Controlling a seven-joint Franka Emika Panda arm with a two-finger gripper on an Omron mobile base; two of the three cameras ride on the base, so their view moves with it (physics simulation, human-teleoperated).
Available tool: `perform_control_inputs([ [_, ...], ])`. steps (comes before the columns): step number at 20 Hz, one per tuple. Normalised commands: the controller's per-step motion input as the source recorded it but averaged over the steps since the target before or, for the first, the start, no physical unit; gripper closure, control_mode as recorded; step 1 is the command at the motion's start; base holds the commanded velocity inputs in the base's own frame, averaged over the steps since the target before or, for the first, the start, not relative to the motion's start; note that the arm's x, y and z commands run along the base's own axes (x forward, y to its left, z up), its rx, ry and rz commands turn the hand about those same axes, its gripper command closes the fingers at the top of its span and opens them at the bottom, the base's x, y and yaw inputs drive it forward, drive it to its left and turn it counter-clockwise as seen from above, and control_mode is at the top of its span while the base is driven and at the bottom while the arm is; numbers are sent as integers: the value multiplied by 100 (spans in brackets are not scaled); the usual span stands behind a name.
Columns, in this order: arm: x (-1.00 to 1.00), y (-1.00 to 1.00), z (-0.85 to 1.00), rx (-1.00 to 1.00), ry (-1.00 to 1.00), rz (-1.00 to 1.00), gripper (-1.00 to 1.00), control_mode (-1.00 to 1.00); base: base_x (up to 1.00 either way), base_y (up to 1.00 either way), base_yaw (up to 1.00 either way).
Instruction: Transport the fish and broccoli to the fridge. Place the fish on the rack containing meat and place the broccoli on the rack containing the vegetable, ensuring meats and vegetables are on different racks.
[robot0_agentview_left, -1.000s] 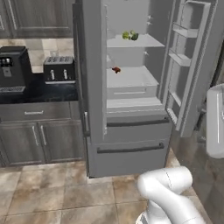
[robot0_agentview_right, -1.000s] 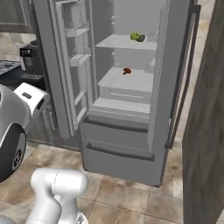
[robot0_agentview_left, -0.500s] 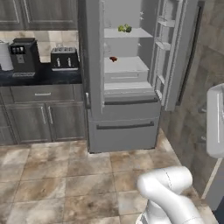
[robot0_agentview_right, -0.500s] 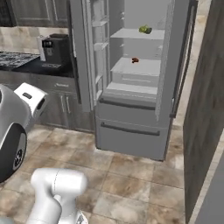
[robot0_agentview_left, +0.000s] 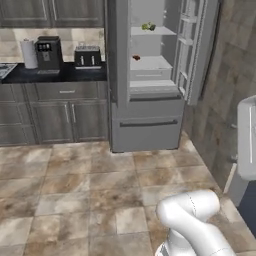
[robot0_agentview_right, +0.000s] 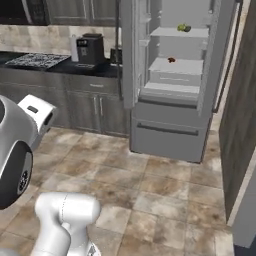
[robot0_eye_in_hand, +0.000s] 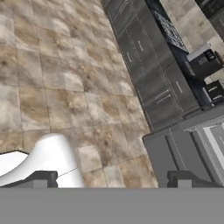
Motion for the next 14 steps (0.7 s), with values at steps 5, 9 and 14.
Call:
perform_control_inputs([
  [5,0,0,0,0,0,0,-100,100,-100,100,1],
  [9,0,0,0,0,0,0,-100,100,-100,88,0],
  [14,0,0,0,0,0,0,-100,100,-100,44,0],
])
